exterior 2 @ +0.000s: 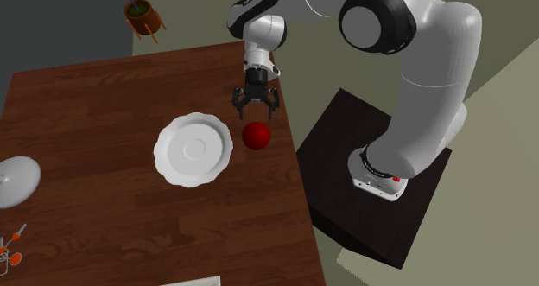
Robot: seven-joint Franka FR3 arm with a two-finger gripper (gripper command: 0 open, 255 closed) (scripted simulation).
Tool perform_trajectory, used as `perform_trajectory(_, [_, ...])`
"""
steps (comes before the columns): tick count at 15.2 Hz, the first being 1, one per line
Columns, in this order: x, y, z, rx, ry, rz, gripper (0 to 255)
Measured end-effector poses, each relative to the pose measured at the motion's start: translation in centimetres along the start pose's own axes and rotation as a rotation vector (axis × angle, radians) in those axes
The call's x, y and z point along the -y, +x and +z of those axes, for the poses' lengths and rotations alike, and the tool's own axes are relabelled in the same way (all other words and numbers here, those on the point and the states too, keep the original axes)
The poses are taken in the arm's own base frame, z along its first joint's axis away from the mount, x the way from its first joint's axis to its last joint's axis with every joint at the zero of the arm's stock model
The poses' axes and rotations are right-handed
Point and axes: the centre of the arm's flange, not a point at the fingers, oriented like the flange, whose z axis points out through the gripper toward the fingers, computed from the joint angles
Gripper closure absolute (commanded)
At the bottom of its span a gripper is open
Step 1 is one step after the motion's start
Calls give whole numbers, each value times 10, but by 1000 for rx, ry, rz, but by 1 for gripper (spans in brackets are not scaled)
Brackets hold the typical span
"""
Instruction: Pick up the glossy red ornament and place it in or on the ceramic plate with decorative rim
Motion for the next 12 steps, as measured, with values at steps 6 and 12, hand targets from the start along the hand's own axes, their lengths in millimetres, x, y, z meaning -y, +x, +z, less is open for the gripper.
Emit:
perform_trajectory(6, [0, -1, 4, -2, 46, 2, 0])
perform_trajectory(12, [-1, -2, 10, -52, 42, -20, 0])
